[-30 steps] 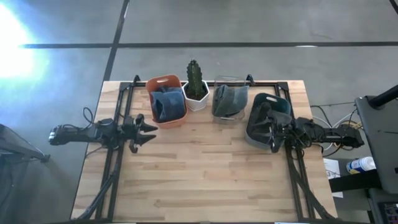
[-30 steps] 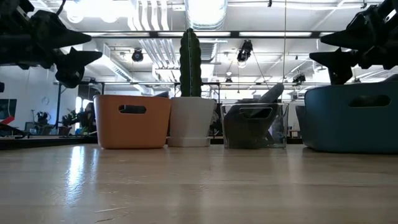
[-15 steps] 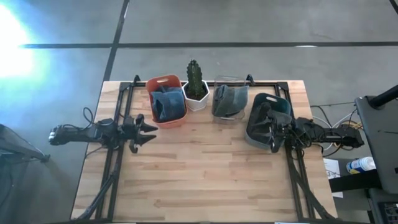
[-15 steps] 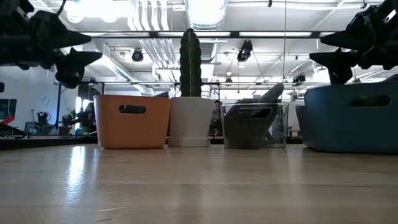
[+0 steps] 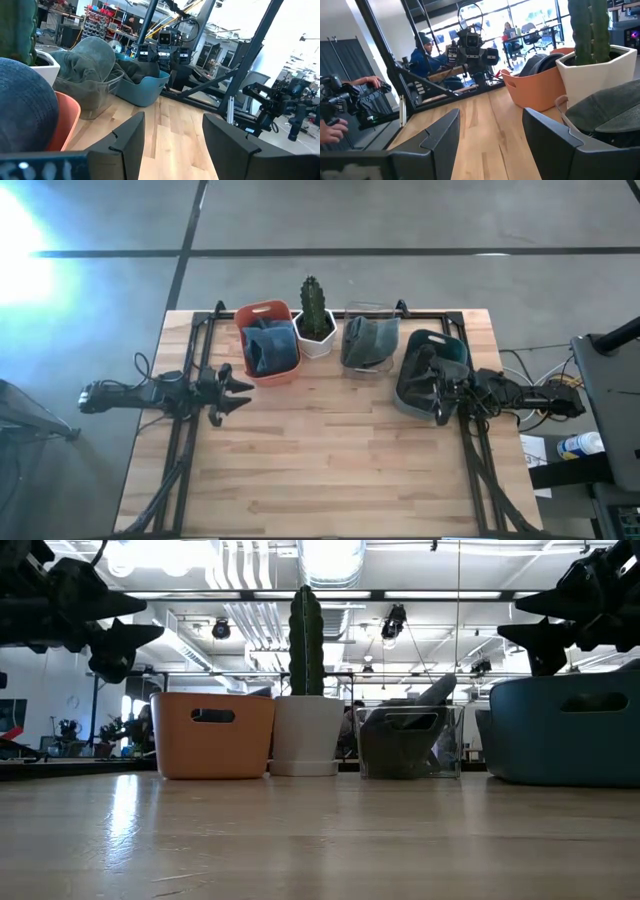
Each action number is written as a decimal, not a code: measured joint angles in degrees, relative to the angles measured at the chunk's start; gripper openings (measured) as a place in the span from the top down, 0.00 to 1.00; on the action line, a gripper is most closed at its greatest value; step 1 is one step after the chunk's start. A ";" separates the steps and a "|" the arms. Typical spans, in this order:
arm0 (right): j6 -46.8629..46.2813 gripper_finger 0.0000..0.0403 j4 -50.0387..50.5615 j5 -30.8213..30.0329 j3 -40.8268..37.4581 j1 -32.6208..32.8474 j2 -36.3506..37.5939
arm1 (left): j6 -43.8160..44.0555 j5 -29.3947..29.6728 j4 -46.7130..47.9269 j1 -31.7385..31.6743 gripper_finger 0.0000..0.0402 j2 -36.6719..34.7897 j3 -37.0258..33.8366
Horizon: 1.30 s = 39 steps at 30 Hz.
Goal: Pick & Place hat
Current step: Return to Home Position
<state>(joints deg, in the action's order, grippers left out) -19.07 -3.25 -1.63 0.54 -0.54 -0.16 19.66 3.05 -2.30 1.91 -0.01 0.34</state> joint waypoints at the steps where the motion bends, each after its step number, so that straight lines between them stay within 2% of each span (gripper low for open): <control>1: 0.00 0.48 -0.02 0.01 -0.01 0.00 0.00 | -0.40 -0.01 0.57 0.00 0.52 0.00 0.00; 3: 0.00 0.48 0.00 0.00 0.00 0.02 0.00 | -4.48 -0.55 1.17 0.00 0.52 0.00 0.00; 7: 0.00 0.48 -0.02 0.00 0.00 0.02 -0.05 | -18.93 -0.59 1.52 0.00 0.52 0.00 -0.01; 9: 0.00 0.48 -0.02 -0.01 0.00 0.00 -0.10 | -21.31 -0.51 1.68 -0.02 0.52 0.00 0.00; 15: 0.00 0.48 0.00 0.00 0.00 0.00 -0.42 | -21.51 0.52 1.64 -0.60 0.52 0.00 -0.04; 24: 0.00 0.48 0.00 0.00 0.00 0.02 -0.38 | -16.01 1.05 0.48 -0.61 0.52 0.02 0.09; 39: 0.00 0.48 -0.01 0.00 0.00 0.01 -0.37 | -15.76 1.05 -0.09 -0.61 0.52 0.04 0.20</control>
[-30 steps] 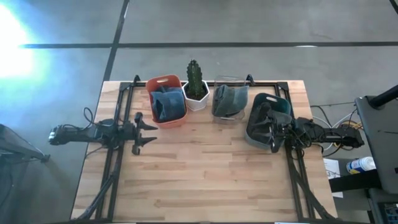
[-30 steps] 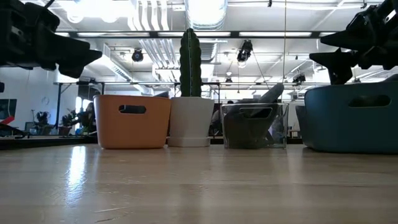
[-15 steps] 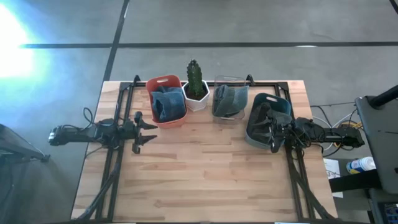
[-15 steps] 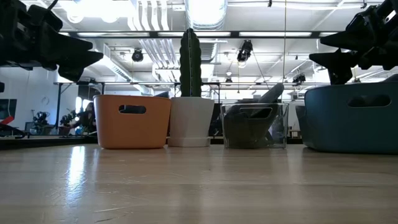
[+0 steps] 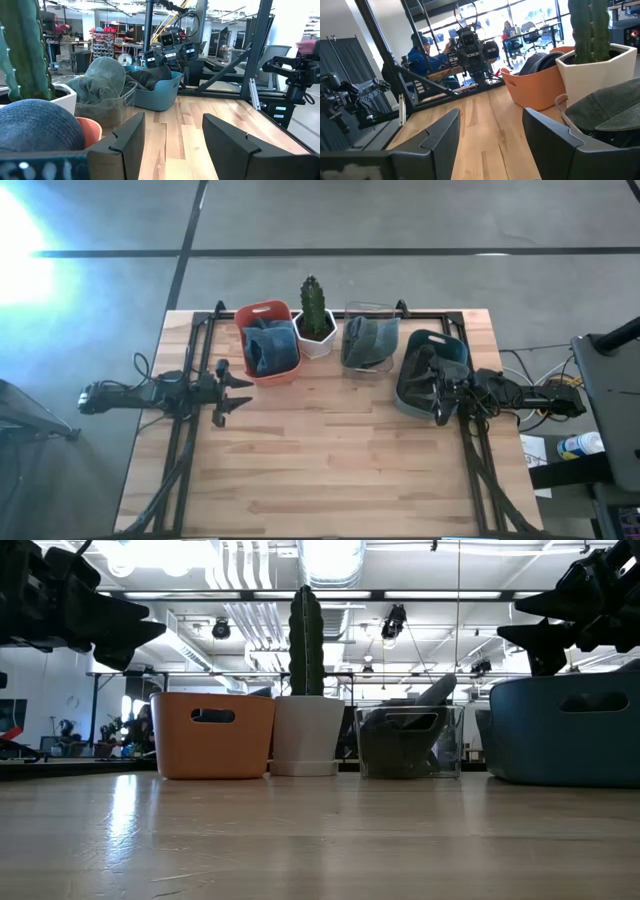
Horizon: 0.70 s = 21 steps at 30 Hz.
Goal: Pick & Place hat
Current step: Return to Home Position
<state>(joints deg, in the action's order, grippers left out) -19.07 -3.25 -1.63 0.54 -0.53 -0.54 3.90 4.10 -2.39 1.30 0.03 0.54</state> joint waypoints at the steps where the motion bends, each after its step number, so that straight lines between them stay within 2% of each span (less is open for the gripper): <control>1: 0.00 0.48 0.00 0.00 0.00 -0.01 0.00 | 0.01 -0.02 0.02 0.00 0.52 0.00 0.00; 14: 4.29 0.48 -0.61 0.35 0.02 -0.12 0.47 | 0.00 -0.11 -0.05 0.00 0.52 0.00 0.02; 19: 9.93 0.48 -1.58 1.00 0.07 0.16 0.55 | 0.00 -0.11 -0.06 0.00 0.52 0.00 0.04; 21: 12.37 0.48 -1.14 3.21 0.07 0.19 0.55 | 0.00 -0.12 -0.07 0.00 0.52 0.00 0.04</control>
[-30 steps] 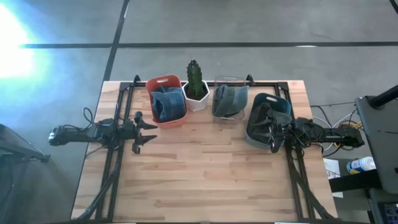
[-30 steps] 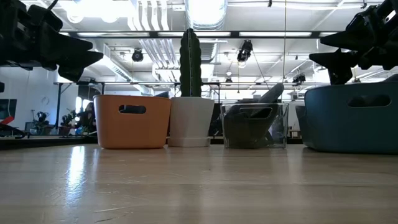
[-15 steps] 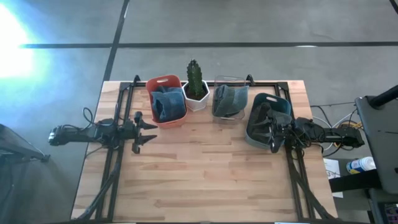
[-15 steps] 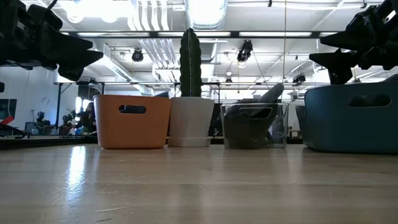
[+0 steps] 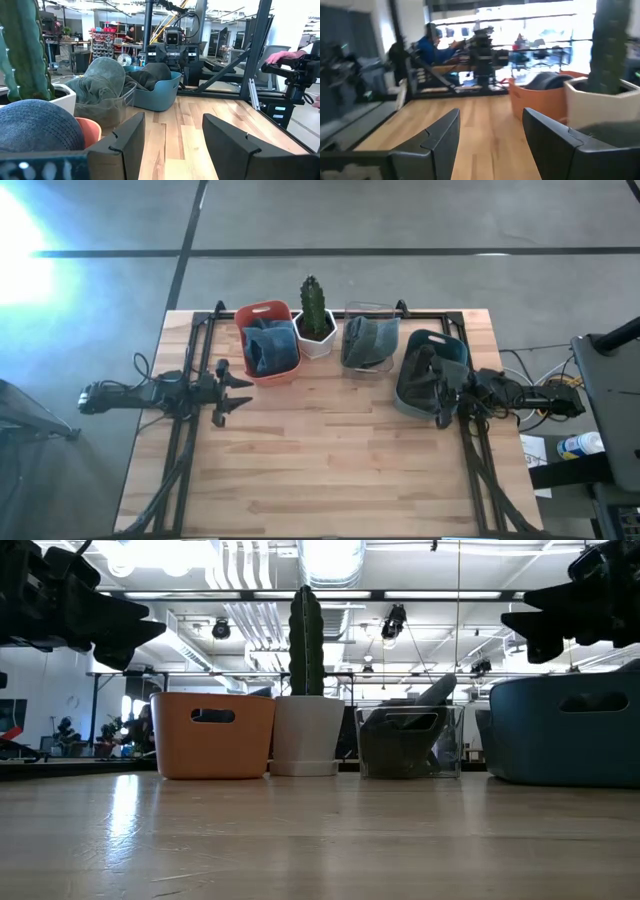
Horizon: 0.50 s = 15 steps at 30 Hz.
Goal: Pick & Place hat
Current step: Return to Home Position
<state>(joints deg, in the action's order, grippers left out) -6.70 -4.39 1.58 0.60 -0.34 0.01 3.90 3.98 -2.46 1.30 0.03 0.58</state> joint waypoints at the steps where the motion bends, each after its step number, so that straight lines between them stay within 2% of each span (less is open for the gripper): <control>1: 1.05 0.48 0.22 1.37 0.00 0.00 0.00 | 0.00 -0.01 0.00 0.02 0.52 0.00 0.00; 5: 3.93 0.48 1.15 3.46 0.00 1.09 0.00 | 0.00 -0.01 0.00 0.00 0.52 0.00 0.02; 11: 10.85 0.48 3.37 2.73 -0.02 2.10 0.00 | 0.00 -0.04 0.00 0.01 0.52 0.02 0.02; 15: 11.36 0.48 3.60 1.24 -0.02 2.08 0.00 | 0.00 -0.04 0.00 0.00 0.52 0.00 0.02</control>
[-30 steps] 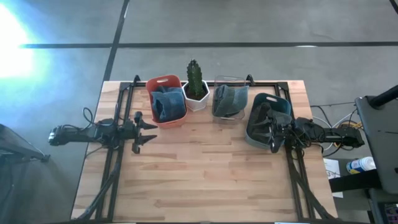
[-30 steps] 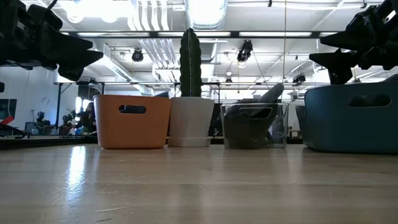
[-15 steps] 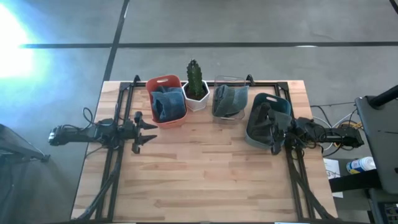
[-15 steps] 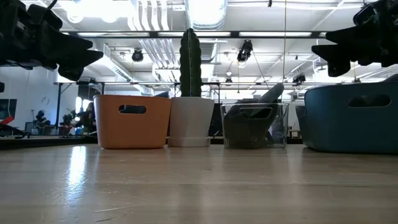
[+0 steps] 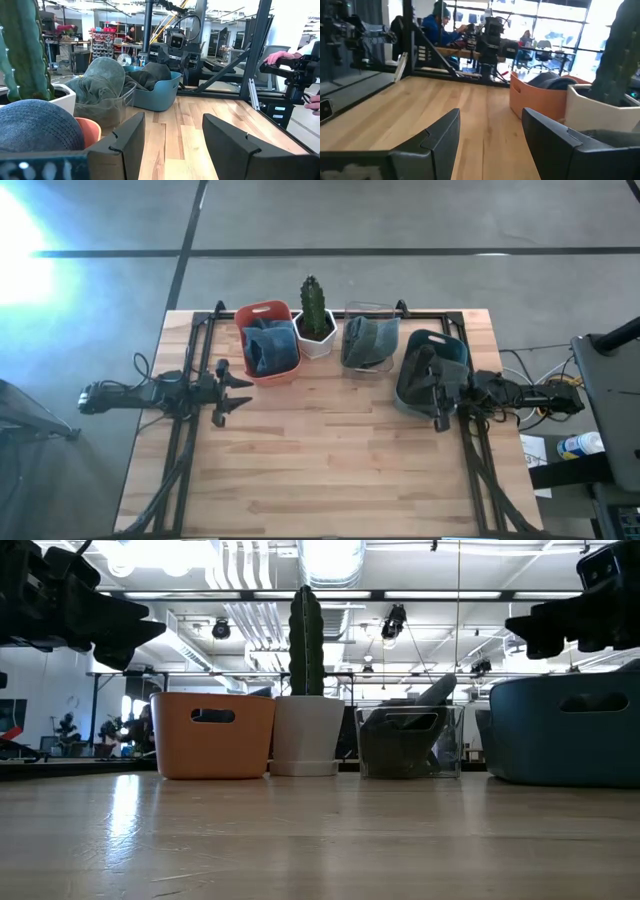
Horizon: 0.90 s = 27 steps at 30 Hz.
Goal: Pick & Place hat
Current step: Return to Home Position
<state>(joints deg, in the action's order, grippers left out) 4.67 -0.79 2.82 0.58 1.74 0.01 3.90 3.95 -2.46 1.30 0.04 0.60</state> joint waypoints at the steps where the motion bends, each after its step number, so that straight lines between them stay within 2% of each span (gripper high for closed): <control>1: 0.02 0.48 0.01 -0.28 0.00 0.00 0.00 | 0.00 0.00 0.00 0.02 0.52 0.00 0.00; 6: -1.49 0.48 0.09 -1.53 0.00 0.02 0.00 | 0.00 0.00 -0.02 0.00 0.52 0.00 0.02; 15: -11.15 0.48 0.06 -1.50 0.00 0.02 0.00 | 0.00 0.00 0.00 0.00 0.52 0.00 0.02; 27: -10.29 0.48 0.06 -1.50 -0.02 0.01 -0.85 | -0.01 -0.01 0.00 0.01 0.52 0.00 0.02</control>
<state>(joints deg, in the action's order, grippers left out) -5.63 -0.73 1.32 0.56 1.75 -0.84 3.89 3.94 -2.46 1.31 0.03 0.62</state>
